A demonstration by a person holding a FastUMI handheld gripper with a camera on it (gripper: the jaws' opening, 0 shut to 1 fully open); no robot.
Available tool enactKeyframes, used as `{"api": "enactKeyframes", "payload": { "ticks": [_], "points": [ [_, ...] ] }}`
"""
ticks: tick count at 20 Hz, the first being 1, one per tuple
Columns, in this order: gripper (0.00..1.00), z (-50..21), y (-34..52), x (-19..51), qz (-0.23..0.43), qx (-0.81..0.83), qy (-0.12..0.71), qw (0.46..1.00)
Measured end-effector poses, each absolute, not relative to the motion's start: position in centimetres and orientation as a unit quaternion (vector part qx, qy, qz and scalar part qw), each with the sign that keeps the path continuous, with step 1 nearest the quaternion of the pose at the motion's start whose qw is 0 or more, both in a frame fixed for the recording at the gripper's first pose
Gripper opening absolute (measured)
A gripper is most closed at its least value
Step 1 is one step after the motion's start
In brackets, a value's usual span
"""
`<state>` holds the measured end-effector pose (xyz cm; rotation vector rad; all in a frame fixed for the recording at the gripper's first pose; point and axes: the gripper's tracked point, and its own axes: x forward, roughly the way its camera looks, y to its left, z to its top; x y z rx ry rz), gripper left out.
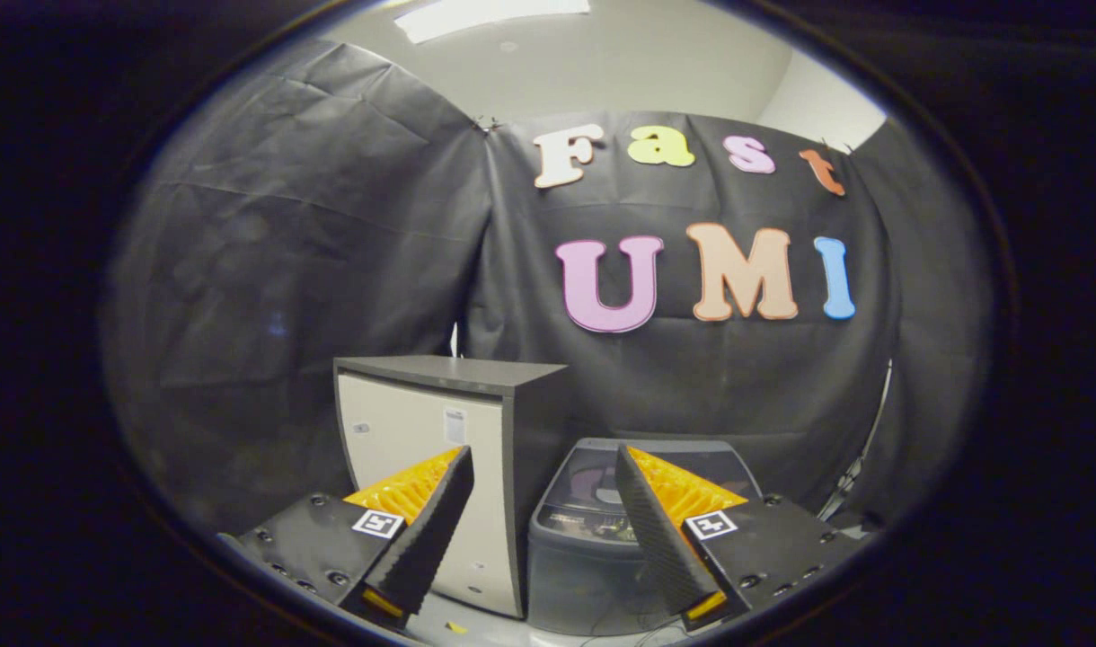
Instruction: Put the clothes into the washing machine and then close the washing machine lid.
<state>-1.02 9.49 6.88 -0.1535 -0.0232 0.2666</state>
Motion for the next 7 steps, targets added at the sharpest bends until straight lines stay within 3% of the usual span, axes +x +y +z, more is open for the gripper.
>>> {"api": "enactKeyframes", "payload": {
  "ticks": [7],
  "points": [
    [0.98, 5.6, 9.8, -1.0, 0.152, -0.072, 0.007, 0.986]
  ]
}}
